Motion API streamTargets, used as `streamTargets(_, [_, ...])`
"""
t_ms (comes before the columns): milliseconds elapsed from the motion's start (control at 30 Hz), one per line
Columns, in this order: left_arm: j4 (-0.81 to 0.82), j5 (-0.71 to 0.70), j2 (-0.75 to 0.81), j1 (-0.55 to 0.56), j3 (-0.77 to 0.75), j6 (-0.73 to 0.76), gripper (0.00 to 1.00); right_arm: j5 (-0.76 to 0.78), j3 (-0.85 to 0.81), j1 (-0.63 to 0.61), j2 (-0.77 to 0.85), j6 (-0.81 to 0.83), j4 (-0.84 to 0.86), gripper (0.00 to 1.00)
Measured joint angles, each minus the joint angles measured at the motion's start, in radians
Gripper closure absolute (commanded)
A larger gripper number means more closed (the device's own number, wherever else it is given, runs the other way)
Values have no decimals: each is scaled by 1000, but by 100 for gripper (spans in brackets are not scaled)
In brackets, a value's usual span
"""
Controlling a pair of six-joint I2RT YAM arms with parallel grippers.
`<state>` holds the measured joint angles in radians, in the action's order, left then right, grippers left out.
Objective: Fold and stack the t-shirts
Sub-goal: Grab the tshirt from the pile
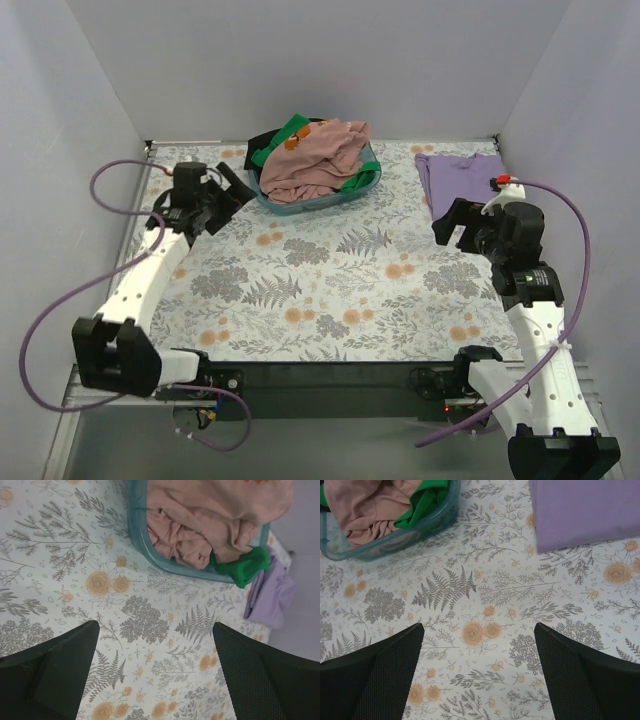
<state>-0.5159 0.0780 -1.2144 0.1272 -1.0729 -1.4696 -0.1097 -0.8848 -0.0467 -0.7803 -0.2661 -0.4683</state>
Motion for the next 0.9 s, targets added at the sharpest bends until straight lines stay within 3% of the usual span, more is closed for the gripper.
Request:
streamTargets(233, [31, -43, -403, 173, -294, 53, 2, -4, 20, 0, -10, -17, 19, 2])
streamTargets(633, [39, -42, -979, 220, -900, 141, 4, 40, 194, 1, 22, -23, 106, 2])
streamTargets(733, [21, -45, -1085, 224, -992, 142, 15, 59, 215, 1, 21, -28, 106, 2])
streamTargets(767, [16, -45, -1115, 224, -1018, 141, 31, 58, 216, 1, 21, -31, 114, 2])
streamTargets(867, [1, -48, -1169, 226, -1060, 133, 53, 51, 216, 1, 19, -38, 146, 2])
streamTargets(900, [-1, -52, -1177, 226, -1064, 130, 68, 49, 217, 1, 18, -40, 156, 2])
